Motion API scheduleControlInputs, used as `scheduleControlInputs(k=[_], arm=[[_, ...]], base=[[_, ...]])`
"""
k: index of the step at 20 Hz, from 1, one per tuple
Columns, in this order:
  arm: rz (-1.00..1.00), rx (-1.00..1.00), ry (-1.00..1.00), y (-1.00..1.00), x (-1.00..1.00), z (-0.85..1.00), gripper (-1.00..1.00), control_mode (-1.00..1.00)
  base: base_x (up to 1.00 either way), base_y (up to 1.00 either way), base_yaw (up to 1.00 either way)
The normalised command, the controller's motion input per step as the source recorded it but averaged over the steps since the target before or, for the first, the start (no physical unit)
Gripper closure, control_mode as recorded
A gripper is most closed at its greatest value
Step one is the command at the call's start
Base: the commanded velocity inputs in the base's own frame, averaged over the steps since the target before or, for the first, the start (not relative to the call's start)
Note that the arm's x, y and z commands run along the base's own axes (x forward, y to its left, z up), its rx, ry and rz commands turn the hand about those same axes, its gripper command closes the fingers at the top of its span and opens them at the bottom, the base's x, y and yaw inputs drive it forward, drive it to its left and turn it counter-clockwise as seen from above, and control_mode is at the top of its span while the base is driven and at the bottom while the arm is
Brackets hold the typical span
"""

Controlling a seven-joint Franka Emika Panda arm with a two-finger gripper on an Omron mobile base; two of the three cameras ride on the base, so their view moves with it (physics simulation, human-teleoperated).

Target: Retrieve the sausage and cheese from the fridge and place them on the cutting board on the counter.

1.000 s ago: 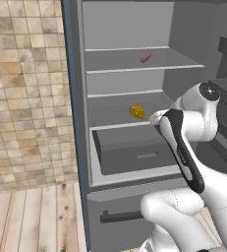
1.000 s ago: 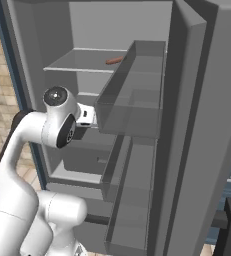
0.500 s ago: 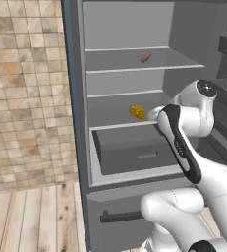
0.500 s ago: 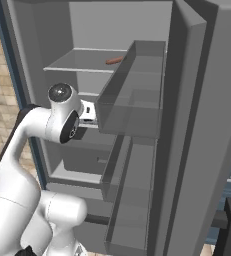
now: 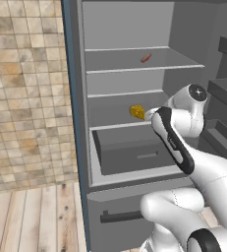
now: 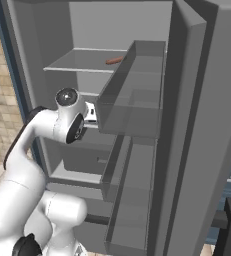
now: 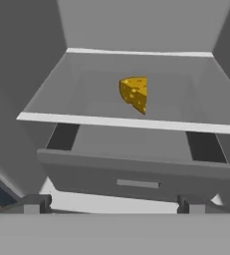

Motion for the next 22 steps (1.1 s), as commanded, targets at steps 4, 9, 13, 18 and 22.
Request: scheduleControlInputs(k=[4,9,13,18,22], arm=[[0.0,0.0,-0.1,-0.02,0.66,-0.23,-1.0,-1.0],[0.0,0.0,-0.11,-0.04,0.56,0.09,-1.0,-1.0],[0.0,0.0,0.0,0.0,0.38,0.17,-1.0,-1.0],[0.0,-0.05,0.05,0.0,0.41,0.0,-1.0,-1.0],[0.0,-0.04,0.09,-0.18,0.28,-0.05,-1.0,-1.0]], base=[[0.0,0.0,0.0],[0.0,0.0,0.0],[0.0,0.0,0.0],[0.0,0.0,0.0],[0.0,0.0,0.0]])
